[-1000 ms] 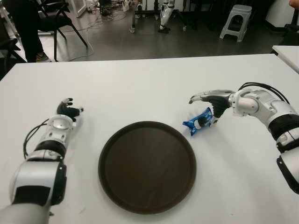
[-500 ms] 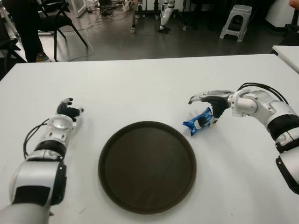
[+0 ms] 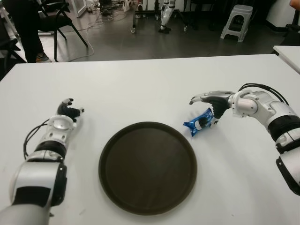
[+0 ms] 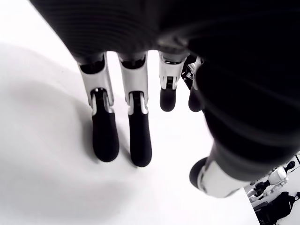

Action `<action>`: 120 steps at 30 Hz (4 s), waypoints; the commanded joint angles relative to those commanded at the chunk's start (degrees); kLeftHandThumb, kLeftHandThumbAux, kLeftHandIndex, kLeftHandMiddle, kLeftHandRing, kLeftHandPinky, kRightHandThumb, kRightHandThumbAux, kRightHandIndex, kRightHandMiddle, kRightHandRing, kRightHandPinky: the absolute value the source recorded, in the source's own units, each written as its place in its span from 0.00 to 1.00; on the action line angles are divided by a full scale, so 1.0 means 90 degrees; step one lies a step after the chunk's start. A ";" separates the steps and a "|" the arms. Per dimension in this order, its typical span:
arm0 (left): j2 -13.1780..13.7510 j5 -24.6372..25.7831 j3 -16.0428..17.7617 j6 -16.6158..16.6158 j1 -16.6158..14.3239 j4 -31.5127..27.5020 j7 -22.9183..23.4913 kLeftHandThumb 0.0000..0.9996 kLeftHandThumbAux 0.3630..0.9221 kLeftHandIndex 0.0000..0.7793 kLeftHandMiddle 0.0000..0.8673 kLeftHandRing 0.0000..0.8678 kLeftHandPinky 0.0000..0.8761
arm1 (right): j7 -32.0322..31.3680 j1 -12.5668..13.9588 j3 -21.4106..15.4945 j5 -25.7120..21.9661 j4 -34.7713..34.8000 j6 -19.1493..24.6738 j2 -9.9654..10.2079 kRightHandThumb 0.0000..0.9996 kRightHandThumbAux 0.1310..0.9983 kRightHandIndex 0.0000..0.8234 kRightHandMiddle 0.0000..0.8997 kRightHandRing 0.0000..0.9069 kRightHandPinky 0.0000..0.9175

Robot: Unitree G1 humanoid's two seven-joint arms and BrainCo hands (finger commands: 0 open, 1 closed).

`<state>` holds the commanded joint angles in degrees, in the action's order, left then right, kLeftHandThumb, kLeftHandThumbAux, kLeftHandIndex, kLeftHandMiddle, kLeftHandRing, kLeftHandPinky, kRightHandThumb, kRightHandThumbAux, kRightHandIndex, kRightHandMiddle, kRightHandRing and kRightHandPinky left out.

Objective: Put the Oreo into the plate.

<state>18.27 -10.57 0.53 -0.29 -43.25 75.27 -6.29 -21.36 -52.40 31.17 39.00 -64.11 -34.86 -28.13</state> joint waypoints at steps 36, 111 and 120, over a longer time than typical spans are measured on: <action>0.0022 0.0083 0.0103 0.0071 0.0036 0.0030 0.0102 0.23 0.74 0.11 0.14 0.17 0.19 | 0.0228 0.0082 0.0258 0.0122 -0.0219 0.0138 0.0117 0.00 0.83 0.00 0.00 0.00 0.02; 0.0016 0.0145 0.0316 0.0102 0.0057 0.0061 0.0174 0.30 0.75 0.19 0.15 0.18 0.20 | 0.0405 0.0264 0.0523 0.0170 -0.0351 0.0172 0.0230 0.00 0.93 0.00 0.01 0.02 0.07; 0.0011 0.0157 0.0330 0.0088 0.0059 0.0063 0.0133 0.30 0.73 0.19 0.15 0.18 0.21 | 0.0379 0.0252 0.0555 0.0194 -0.0377 0.0173 0.0257 0.00 0.91 0.00 0.01 0.02 0.06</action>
<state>18.36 -9.16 3.50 0.50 -42.72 75.84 -5.09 -17.95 -50.13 36.16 40.75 -67.50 -33.31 -25.82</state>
